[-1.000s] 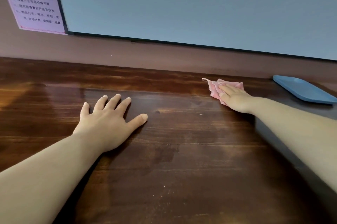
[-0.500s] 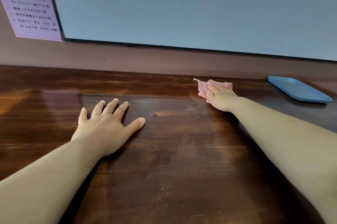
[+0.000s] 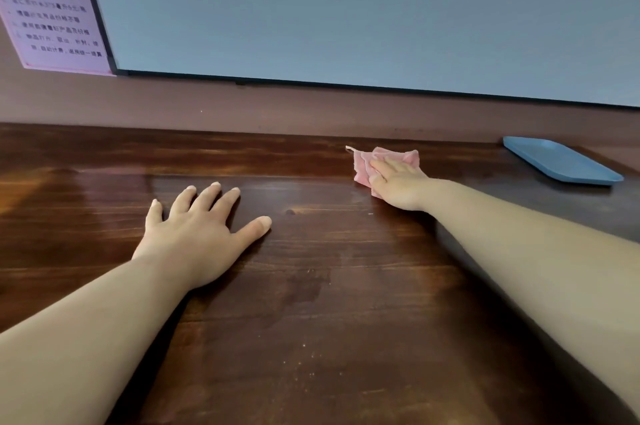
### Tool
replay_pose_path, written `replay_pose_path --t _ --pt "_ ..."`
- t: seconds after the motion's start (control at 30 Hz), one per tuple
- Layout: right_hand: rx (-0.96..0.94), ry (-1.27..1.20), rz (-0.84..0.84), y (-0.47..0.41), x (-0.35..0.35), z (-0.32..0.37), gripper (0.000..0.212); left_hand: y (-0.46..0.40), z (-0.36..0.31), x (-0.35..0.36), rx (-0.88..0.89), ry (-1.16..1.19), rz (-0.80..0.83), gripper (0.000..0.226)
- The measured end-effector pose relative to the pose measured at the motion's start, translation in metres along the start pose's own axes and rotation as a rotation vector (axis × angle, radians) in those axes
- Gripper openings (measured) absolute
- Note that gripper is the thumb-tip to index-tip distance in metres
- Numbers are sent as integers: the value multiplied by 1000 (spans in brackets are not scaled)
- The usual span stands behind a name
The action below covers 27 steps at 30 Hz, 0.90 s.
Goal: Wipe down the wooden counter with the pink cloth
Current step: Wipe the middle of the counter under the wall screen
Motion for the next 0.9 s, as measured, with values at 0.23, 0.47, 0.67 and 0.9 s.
replay_pose_path --t 0.23,0.47,0.67,0.9 --pt "-12 -42 3 -1 0 7 55 -2 -1 0 4 -7 0 102" --pt "-75 -2 5 11 11 26 57 -2 2 2 -2 6 -3 103" --pt "-4 25 -11 -8 -1 31 53 -2 0 0 0 -5 0 100" --pt "-200 -39 9 15 15 48 60 -4 1 4 0 -6 4 102"
Point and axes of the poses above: each hand's wrist, its own y-axis away from the middle knuckle, its own x-axis out of the palm, z = x × y, the point moved 9 cm from there along -y, towards the middle knuckle, and after that the axes turned 6 degrees about -x, right-handed, at the moved point
